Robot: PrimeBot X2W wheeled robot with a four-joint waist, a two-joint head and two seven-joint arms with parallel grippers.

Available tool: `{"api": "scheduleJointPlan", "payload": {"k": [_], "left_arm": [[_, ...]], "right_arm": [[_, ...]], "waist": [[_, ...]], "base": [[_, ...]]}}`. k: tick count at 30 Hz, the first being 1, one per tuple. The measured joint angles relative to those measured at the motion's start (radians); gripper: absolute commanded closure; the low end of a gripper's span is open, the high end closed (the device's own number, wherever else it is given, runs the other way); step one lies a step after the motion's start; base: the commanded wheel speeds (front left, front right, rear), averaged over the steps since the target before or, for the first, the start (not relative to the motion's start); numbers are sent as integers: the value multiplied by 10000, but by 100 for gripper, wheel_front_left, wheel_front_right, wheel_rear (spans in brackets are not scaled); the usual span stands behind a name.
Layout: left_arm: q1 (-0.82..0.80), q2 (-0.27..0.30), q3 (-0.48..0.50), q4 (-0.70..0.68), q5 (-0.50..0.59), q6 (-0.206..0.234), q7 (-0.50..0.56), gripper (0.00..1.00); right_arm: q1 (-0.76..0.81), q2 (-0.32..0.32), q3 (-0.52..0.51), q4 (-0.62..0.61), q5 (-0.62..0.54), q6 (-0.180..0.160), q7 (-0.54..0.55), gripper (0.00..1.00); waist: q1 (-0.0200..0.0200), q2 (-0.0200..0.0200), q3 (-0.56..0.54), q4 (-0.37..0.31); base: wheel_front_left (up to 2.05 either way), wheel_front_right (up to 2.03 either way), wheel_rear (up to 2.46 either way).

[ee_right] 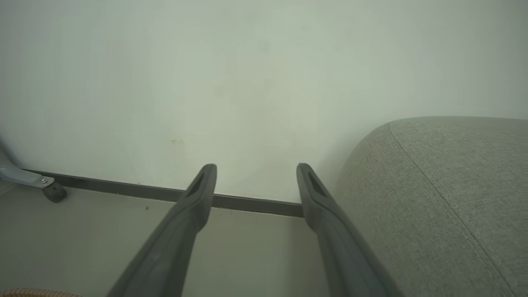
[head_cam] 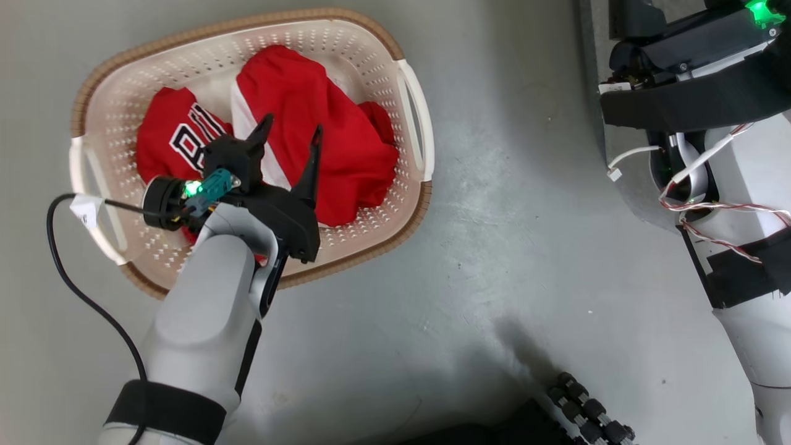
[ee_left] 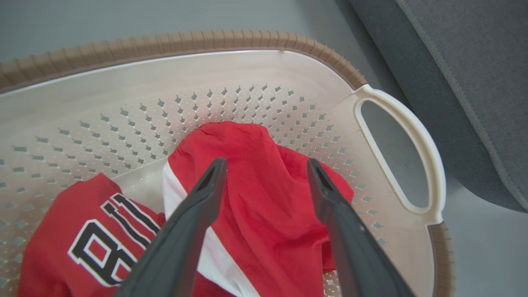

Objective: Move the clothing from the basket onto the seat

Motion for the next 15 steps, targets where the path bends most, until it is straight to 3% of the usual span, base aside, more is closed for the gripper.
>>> {"api": "scheduleJointPlan", "payload": {"k": [9,15], "left_arm": [[-776,2,-88,788,121,35,349,0],[-1293,13,-48,1279,199,311,556,0]], "right_arm": [[-34,267,-23,-234,-75,100,0,0],[-40,445,-40,-407,-167,173,0,0]], "waist": [[0,-1,509,-356],[-1,-1,813,-499]], "base": [[0,0,0],[0,0,0]]}}
